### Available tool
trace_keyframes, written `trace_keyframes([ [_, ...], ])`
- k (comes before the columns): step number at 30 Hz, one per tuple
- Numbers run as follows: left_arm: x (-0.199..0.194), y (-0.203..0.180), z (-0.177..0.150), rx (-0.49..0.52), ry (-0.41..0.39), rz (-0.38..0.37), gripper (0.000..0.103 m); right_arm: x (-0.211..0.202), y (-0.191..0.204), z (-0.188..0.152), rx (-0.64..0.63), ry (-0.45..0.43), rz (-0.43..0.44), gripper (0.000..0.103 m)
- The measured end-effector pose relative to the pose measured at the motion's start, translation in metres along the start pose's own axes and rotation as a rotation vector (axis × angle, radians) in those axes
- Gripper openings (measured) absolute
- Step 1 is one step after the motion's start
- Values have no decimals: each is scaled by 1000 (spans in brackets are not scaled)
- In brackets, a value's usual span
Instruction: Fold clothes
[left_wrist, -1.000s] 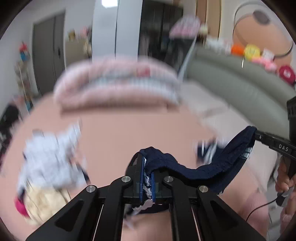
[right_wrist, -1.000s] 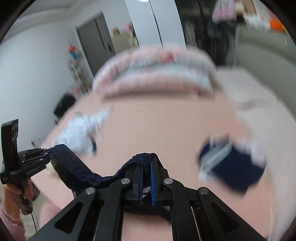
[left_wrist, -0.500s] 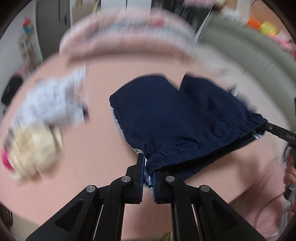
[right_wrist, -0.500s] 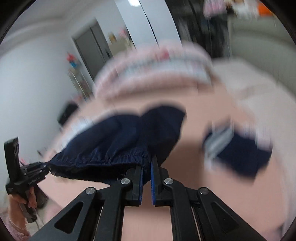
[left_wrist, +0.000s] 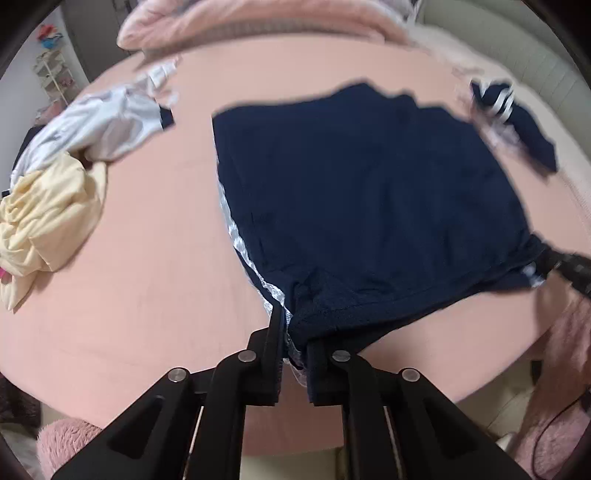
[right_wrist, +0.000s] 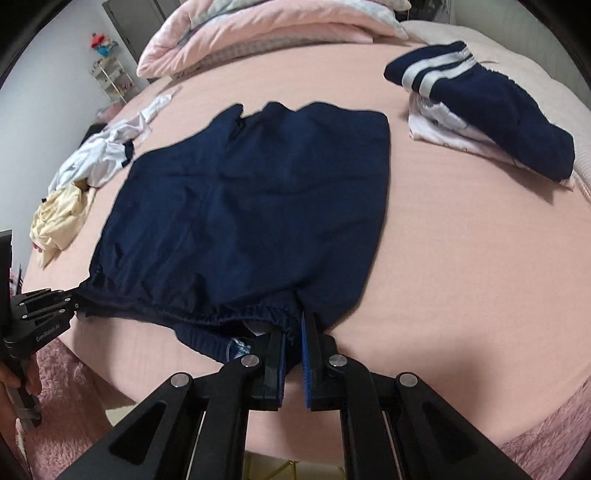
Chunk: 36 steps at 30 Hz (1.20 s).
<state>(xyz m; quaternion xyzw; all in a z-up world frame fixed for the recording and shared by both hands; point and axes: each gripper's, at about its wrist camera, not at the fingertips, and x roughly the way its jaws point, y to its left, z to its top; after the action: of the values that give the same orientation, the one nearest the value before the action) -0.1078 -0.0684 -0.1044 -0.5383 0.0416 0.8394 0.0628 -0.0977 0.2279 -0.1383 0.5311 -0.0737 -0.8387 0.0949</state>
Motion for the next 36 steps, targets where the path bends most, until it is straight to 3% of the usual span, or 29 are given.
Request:
trace_keyframes([
  [1, -8, 4, -1, -20, -19, -18, 17, -2, 2, -1, -11, -7, 0, 6],
  [3, -16, 12, -4, -56, -33, -61, 48, -6, 6, -2, -42, -6, -2, 7],
  [4, -19, 18, -5, -83, -33, -78, 50, -6, 5, -3, -56, 6, -2, 7],
  [9, -34, 36, -9, -165, -87, -111, 50, -20, 5, -5, -89, 28, 5, 11],
  [11, -37, 28, -11, -120, -119, -101, 50, -24, 9, -4, -106, 9, -5, 12],
  [13, -23, 14, -6, -41, -87, -139, 50, -25, 12, -3, -116, -4, -1, 12],
  [15, -12, -2, -7, 31, -48, -157, 50, -15, 9, -2, -67, 41, 56, 12],
  [17, -10, -18, -10, 111, -52, -102, 50, -8, 5, -4, -28, 69, 62, 12],
  [22, 3, -42, -15, 284, -59, 43, 50, -19, 8, -4, -67, 20, 54, 12],
  [23, 7, -44, -16, 318, -67, 77, 50, -17, 10, 0, -82, 23, 57, 12],
  [26, 6, -39, -11, 313, -84, 84, 9, -16, 19, 11, -110, 17, 55, 12],
  [30, -9, -12, -2, 153, -125, 38, 7, -18, 31, 18, -122, 23, 37, 12],
  [33, -16, 8, -3, 76, -127, 54, 5, -18, 37, 11, -160, 36, -14, 16],
  [36, -9, 16, -15, 59, -74, 60, 5, -16, 40, 4, -189, 56, -59, 22],
])
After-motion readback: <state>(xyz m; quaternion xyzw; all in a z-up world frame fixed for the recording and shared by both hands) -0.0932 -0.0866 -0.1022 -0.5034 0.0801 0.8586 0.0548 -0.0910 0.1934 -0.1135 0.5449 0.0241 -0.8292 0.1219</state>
